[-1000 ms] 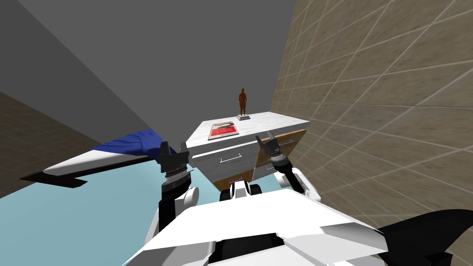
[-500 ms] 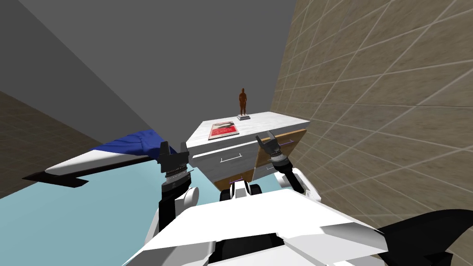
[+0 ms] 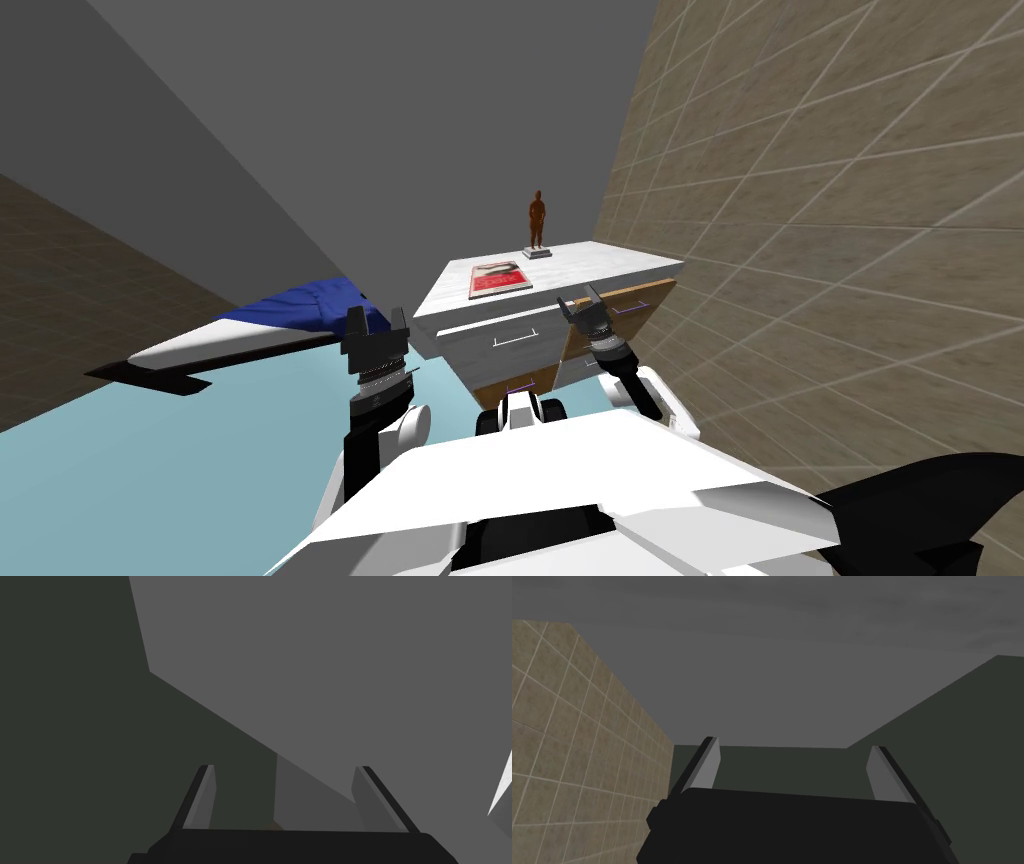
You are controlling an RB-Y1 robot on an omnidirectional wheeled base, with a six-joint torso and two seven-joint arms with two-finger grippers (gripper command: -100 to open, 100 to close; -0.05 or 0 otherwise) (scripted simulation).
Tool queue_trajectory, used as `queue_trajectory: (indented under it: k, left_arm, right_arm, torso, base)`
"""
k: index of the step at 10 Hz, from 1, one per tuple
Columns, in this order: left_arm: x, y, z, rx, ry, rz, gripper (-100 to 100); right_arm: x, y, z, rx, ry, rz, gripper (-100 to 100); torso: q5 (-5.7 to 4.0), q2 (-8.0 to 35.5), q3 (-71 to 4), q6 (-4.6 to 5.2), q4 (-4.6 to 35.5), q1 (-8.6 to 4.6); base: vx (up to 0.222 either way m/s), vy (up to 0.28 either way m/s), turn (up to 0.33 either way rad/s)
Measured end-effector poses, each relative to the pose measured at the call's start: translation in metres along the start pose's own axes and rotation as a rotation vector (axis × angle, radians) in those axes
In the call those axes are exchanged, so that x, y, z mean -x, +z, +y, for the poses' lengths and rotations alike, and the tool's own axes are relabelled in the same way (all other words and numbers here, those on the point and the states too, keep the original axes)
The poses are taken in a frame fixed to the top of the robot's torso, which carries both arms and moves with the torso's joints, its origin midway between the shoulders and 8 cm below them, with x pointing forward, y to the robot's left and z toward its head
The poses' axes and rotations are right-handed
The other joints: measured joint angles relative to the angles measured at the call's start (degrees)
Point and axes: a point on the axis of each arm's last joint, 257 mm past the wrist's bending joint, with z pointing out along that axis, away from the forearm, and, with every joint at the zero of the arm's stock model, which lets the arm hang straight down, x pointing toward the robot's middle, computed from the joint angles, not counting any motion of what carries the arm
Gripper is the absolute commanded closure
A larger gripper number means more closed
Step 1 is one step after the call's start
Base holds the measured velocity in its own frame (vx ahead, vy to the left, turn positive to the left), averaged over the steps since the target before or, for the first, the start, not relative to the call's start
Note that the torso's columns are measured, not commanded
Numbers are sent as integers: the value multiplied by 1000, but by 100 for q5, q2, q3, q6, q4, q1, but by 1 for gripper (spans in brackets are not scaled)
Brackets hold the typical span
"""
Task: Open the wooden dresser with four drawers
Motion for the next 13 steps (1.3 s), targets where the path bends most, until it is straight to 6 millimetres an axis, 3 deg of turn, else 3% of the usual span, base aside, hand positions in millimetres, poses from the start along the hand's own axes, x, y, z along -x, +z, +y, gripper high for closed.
queue_trajectory:
  k: [13]
  left_arm:
    - [0, 0, 0, 0, 0, 0, 0]
  right_arm:
    - [-37, -44, -47, -29, -533, 135, -100]
  torso:
    - [-2, -4, -2, 0, -1, -6]
  base:
    - [-12, 97, 34]
